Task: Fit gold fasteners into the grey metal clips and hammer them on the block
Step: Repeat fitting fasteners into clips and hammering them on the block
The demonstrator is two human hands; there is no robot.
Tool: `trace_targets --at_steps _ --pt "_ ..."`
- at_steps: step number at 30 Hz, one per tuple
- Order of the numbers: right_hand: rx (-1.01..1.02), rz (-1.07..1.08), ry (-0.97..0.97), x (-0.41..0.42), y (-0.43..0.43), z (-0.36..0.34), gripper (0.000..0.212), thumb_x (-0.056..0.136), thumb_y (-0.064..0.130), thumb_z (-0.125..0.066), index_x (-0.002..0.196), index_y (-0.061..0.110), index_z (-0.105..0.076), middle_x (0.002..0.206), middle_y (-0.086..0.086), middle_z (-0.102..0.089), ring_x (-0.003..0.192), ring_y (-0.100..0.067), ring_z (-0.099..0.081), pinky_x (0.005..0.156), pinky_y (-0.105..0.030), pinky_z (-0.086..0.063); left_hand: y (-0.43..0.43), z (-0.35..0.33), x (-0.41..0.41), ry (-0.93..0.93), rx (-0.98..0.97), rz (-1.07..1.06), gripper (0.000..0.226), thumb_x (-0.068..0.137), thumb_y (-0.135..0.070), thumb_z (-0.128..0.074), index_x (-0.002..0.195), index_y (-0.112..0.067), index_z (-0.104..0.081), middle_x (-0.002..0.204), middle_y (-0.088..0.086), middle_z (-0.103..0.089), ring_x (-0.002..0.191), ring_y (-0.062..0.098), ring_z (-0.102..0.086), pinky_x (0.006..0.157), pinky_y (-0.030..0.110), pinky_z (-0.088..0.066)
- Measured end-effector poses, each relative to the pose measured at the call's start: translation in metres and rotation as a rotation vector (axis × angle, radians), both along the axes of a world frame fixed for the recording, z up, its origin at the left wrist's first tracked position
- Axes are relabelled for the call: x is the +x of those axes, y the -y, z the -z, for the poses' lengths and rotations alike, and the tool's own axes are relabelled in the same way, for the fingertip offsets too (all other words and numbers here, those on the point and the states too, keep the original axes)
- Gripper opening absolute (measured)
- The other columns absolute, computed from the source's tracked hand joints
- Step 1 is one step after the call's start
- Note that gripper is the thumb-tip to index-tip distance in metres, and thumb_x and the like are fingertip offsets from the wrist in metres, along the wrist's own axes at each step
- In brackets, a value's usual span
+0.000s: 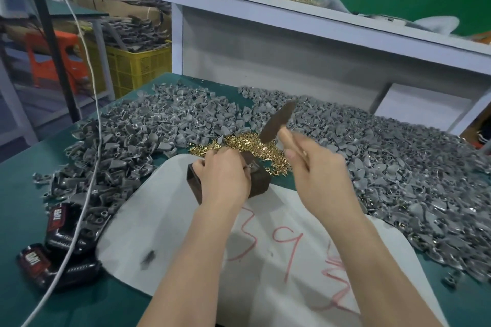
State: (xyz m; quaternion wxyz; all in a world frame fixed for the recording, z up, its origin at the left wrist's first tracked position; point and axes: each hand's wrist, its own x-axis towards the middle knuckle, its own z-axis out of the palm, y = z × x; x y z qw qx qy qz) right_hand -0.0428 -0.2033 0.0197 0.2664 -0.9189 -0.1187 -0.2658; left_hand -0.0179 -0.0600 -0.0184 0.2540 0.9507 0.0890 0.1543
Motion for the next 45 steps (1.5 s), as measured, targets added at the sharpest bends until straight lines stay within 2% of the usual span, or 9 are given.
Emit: trace_targets --at_steps 5,10,15,20,28,33,39,42,45 --pt "-0.162 -0.053 -0.199 -0.007 -0.006 0.015 0.036 0.098 0.03 -0.045 0.133 0.026 -0.051 0.103 -0.011 -0.069 0.091 -0.032 -0.064 0.077 -0.034 -0.05 0.001 0.0 -0.001 0.004 0.019 -0.001 0.016 0.092 -0.025 -0.054 0.093 -0.022 -0.07 0.107 -0.003 -0.063 0.111 0.025 -0.044 0.078 0.034 -0.021" --pt "0.036 0.005 0.003 -0.002 -0.002 0.008 0.035 0.097 0.029 -0.048 0.131 0.024 -0.054 0.096 -0.005 -0.068 0.082 -0.024 -0.062 0.069 -0.024 -0.042 0.001 0.0 0.001 0.013 -0.001 -0.014 0.015 0.091 -0.026 -0.057 0.093 -0.021 -0.071 0.105 -0.002 -0.064 0.109 0.025 -0.044 0.079 0.035 -0.022" --pt "-0.163 -0.062 -0.276 0.0 -0.001 0.011 0.024 0.097 0.029 -0.046 0.118 0.028 -0.057 0.09 -0.003 -0.068 0.083 -0.027 -0.062 0.069 -0.031 -0.046 0.0 -0.001 -0.001 -0.001 0.01 -0.006 0.017 0.092 -0.027 -0.054 0.096 -0.022 -0.07 0.11 -0.002 -0.063 0.112 0.025 -0.044 0.079 0.034 -0.021" --pt "0.194 0.032 -0.284 0.022 0.015 0.004 0.01 0.098 0.03 -0.043 0.095 0.027 -0.052 0.079 0.004 -0.063 0.052 -0.012 -0.062 0.055 -0.034 -0.055 0.0 -0.003 -0.002 -0.016 -0.011 0.001 0.017 0.092 -0.021 -0.054 0.094 -0.021 -0.071 0.106 0.0 -0.062 0.109 0.026 -0.043 0.079 0.035 -0.02" --pt "0.054 0.07 -0.62 0.046 0.016 0.043 0.032 0.097 0.042 -0.045 0.112 0.019 -0.061 0.088 0.005 -0.064 0.076 -0.014 -0.057 0.063 -0.028 -0.043 -0.001 -0.002 -0.003 0.001 -0.037 -0.017 0.019 0.092 -0.018 -0.053 0.092 -0.023 -0.071 0.104 -0.002 -0.064 0.108 0.026 -0.043 0.079 0.035 -0.022" --pt "-0.148 0.178 -0.452 0.046 0.009 0.044 0.03 0.097 0.038 -0.047 0.118 0.021 -0.062 0.11 -0.006 -0.06 0.094 -0.024 -0.057 0.086 -0.038 -0.049 -0.001 -0.001 -0.003 0.006 -0.04 -0.024 0.02 0.093 -0.017 -0.052 0.095 -0.024 -0.071 0.106 -0.002 -0.063 0.109 0.025 -0.042 0.079 0.035 -0.021" --pt "0.056 -0.228 -0.386 0.047 -0.019 0.015 0.022 0.091 0.021 -0.06 0.111 0.024 -0.067 0.101 0.009 -0.068 0.094 -0.006 -0.061 0.091 -0.03 -0.05 0.003 -0.005 -0.003 0.103 -0.137 0.028 0.019 0.094 -0.025 -0.051 0.105 -0.027 -0.067 0.121 -0.004 -0.056 0.118 0.023 -0.04 0.092 0.037 -0.025" --pt "0.328 0.055 -0.182 0.069 -0.013 0.001 0.017 0.091 0.021 -0.058 0.106 0.027 -0.064 0.103 0.011 -0.065 0.091 0.001 -0.058 0.088 -0.025 -0.049 -0.001 -0.007 -0.002 0.207 -0.291 -0.033 0.03 0.094 -0.03 -0.053 0.122 -0.024 -0.059 0.133 -0.006 -0.045 0.124 0.018 -0.036 0.1 0.038 -0.023" --pt "0.382 0.425 -0.197 0.092 0.001 -0.011 0.06 0.094 0.035 -0.052 0.147 0.023 -0.028 0.149 -0.01 -0.033 0.136 -0.027 -0.034 0.112 -0.049 -0.029 -0.002 -0.012 -0.004 0.369 -0.496 -0.112 0.026 0.093 -0.027 -0.055 0.119 -0.025 -0.057 0.133 -0.008 -0.041 0.125 0.013 -0.035 0.1 0.03 -0.019"
